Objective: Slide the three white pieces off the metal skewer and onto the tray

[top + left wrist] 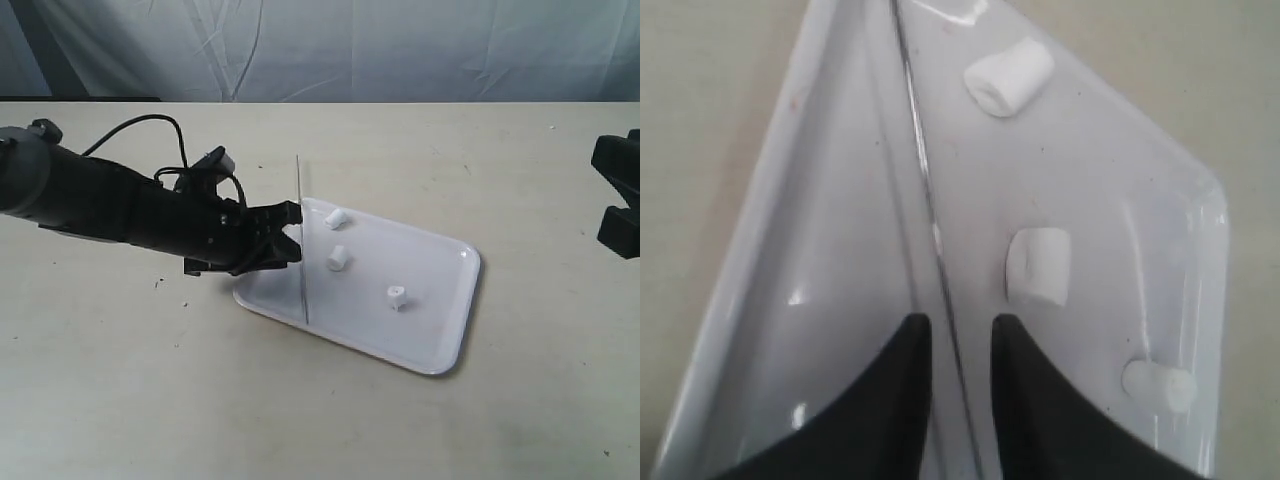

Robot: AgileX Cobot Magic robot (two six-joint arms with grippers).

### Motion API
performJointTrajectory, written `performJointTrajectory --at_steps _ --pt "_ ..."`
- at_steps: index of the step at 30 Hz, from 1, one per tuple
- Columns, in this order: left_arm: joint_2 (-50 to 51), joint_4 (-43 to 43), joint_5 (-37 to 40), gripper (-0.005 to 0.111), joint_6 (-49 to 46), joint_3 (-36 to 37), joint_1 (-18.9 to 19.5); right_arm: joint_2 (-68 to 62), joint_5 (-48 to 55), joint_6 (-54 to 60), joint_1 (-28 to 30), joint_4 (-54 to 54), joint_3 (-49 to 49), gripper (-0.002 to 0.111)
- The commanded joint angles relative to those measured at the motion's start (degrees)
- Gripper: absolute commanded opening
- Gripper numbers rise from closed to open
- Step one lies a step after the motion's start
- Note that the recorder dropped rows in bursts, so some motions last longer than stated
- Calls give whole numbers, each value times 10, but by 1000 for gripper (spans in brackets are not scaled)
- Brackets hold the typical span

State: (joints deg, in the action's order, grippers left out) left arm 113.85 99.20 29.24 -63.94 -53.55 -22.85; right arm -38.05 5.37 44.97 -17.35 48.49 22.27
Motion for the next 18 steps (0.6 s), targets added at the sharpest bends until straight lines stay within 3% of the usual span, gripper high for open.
performJointTrajectory --at_steps 1,6,13,18 --pt "8 -24 9 25 39 -2 0 4 4 0 0 2 -3 26" --pt "-42 -24 3 23 -12 -1 0 4 5 0 0 2 -3 26" --pt "-158 -154 6 18 -22 -1 0 4 19 0 0 2 -3 26" --pt "-249 -214 32 18 23 -1 0 4 19 0 0 2 -3 26"
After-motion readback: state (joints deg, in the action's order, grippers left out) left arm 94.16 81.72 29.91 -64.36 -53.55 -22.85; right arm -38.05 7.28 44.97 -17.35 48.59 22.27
